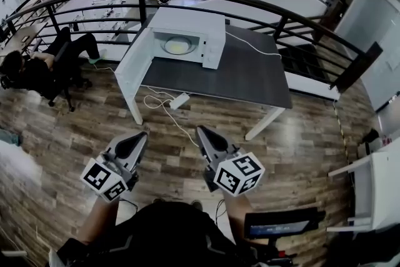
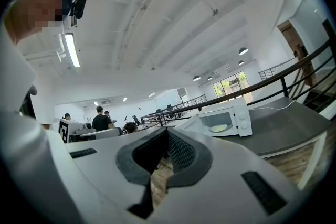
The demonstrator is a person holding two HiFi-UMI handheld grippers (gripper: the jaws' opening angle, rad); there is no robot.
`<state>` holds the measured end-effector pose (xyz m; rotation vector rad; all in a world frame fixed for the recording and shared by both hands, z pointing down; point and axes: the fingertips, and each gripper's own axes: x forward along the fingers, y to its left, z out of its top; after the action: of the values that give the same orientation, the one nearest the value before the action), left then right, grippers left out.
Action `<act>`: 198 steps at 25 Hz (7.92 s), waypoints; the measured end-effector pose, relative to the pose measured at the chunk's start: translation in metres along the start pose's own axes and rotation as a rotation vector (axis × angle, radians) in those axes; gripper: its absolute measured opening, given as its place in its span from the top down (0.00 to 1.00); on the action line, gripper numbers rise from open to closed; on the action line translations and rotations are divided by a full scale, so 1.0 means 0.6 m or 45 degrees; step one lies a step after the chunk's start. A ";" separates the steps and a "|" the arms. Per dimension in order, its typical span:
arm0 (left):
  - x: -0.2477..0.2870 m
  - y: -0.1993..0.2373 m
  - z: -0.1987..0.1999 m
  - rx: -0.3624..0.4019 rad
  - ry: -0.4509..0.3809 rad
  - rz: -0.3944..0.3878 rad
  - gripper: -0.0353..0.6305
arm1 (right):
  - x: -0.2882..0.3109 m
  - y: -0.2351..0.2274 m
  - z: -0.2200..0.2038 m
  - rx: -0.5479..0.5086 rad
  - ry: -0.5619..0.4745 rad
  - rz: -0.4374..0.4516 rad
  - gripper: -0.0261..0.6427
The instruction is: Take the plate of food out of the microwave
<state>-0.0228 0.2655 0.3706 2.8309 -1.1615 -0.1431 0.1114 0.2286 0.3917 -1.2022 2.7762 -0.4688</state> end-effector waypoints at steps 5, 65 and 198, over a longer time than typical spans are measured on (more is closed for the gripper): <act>-0.021 0.024 0.004 -0.002 -0.005 -0.011 0.94 | 0.018 0.021 -0.004 -0.034 0.006 -0.019 0.96; 0.405 0.287 -0.010 0.005 0.037 0.194 0.94 | 0.319 -0.405 0.109 0.036 0.075 0.157 0.96; 0.481 0.769 0.049 0.084 0.153 0.588 0.94 | 0.969 -0.821 -0.285 1.781 0.130 -0.504 0.62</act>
<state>-0.1429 -0.2660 0.3748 2.4931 -1.7714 0.0949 0.0222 -0.4679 0.7341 -1.1786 1.4150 -1.9975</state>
